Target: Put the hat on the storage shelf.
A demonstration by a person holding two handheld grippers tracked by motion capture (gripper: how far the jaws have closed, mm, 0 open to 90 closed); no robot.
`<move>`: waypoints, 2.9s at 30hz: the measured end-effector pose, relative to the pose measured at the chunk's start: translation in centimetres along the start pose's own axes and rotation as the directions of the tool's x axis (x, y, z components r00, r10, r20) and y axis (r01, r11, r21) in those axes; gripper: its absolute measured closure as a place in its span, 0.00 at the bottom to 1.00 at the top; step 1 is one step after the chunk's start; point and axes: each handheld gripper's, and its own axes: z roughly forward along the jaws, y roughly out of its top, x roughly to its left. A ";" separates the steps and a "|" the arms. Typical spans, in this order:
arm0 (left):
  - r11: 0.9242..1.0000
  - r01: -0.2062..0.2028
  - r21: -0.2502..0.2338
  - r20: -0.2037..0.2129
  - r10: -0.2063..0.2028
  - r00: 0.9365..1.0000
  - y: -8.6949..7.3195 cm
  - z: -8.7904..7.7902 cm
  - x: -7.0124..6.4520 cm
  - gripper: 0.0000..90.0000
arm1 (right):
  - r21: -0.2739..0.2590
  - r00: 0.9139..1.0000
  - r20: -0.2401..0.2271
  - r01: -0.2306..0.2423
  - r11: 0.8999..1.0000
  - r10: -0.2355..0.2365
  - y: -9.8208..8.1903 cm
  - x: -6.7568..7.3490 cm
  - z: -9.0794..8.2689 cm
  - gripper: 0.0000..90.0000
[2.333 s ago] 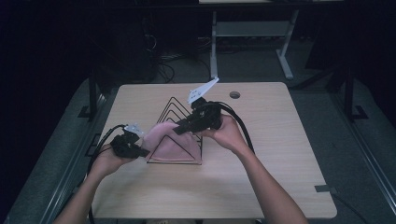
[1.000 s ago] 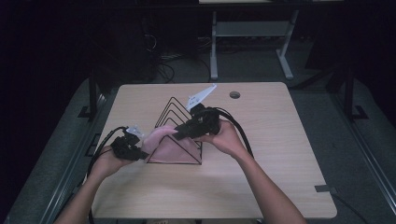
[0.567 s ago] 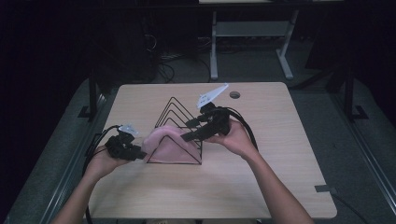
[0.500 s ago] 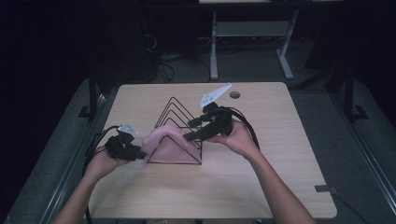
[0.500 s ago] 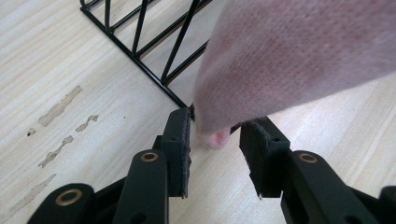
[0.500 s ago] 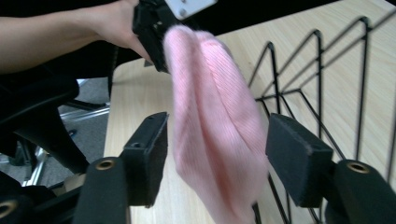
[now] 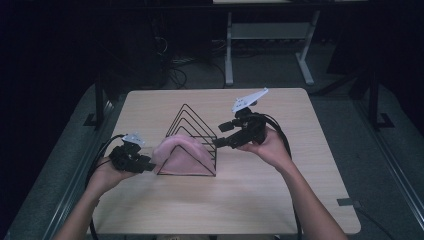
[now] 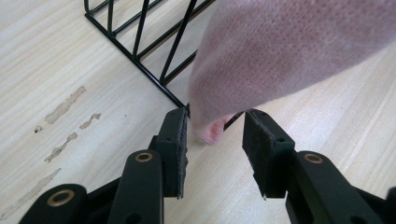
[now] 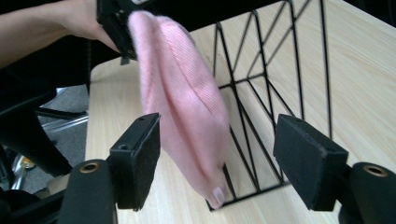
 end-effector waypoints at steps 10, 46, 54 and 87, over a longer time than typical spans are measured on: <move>1.000 -0.003 -0.007 0.002 0.003 1.000 -0.2 -0.4 -0.2 0.65 | -0.004 0.999 0.027 -0.032 0.999 0.032 -1.1 -0.7 -1.2 0.34; 1.000 -0.005 -0.010 0.013 0.005 1.000 -0.5 -0.7 -0.4 0.63 | -0.006 0.975 0.152 -0.163 0.987 0.162 -8.8 -3.0 -6.0 0.31; 1.000 -0.001 -0.009 0.013 0.001 1.000 -0.9 -0.7 -0.6 0.62 | -0.016 0.963 0.165 -0.214 0.977 0.214 -12.0 -3.2 -7.0 0.31; 0.999 0.018 -0.030 0.002 -0.018 1.000 -2.1 -0.6 -1.5 0.44 | 0.024 0.914 0.252 -0.335 0.942 0.319 -19.8 -2.9 -9.7 0.30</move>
